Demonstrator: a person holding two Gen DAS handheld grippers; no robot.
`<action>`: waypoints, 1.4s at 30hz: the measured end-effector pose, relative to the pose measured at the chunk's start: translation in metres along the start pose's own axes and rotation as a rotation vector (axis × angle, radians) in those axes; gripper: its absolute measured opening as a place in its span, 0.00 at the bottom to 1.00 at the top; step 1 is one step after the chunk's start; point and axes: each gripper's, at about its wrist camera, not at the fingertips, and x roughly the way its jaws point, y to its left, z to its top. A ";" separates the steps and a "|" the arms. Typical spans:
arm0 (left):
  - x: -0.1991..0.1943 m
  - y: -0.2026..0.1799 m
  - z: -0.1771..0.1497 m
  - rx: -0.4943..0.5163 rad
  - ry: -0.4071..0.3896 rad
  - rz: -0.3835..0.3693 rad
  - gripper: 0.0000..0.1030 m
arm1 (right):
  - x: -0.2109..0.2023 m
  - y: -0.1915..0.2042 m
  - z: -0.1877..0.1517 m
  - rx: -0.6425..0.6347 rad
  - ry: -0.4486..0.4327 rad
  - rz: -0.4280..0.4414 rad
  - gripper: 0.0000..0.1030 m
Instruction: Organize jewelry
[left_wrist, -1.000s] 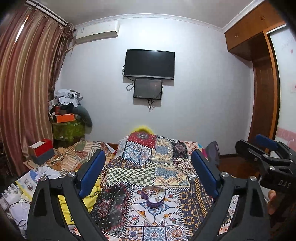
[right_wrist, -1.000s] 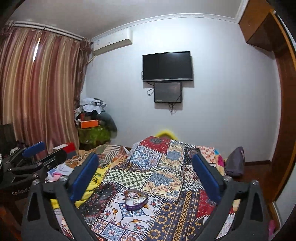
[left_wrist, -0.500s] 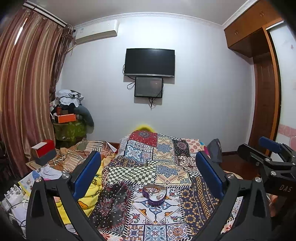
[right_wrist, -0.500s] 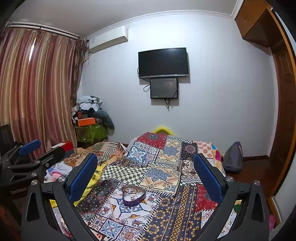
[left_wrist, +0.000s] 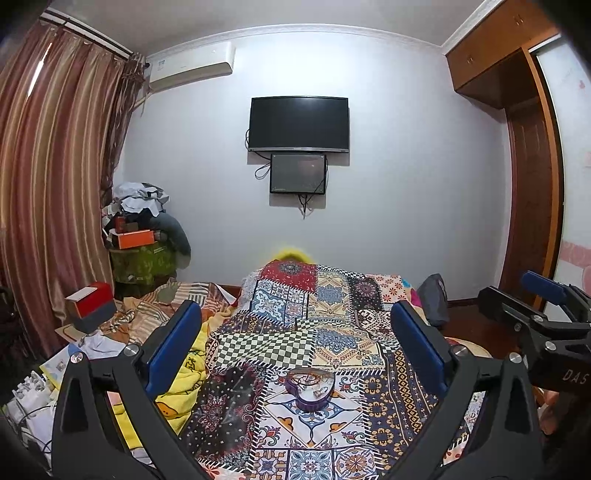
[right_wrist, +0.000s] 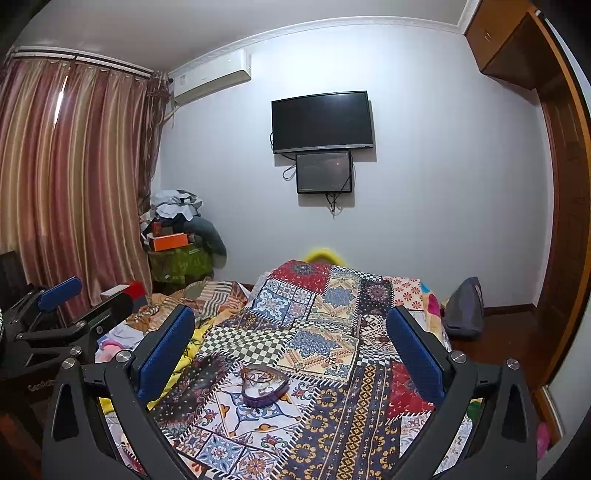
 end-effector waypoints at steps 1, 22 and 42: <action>0.000 0.001 0.000 -0.002 0.000 0.000 0.99 | -0.001 0.000 0.000 -0.001 -0.001 -0.001 1.00; 0.005 -0.002 0.001 -0.012 0.019 -0.055 0.99 | -0.005 -0.001 0.002 -0.009 0.002 -0.003 1.00; 0.006 -0.001 -0.001 -0.025 0.031 -0.064 0.99 | -0.004 -0.002 0.004 -0.004 0.005 0.000 1.00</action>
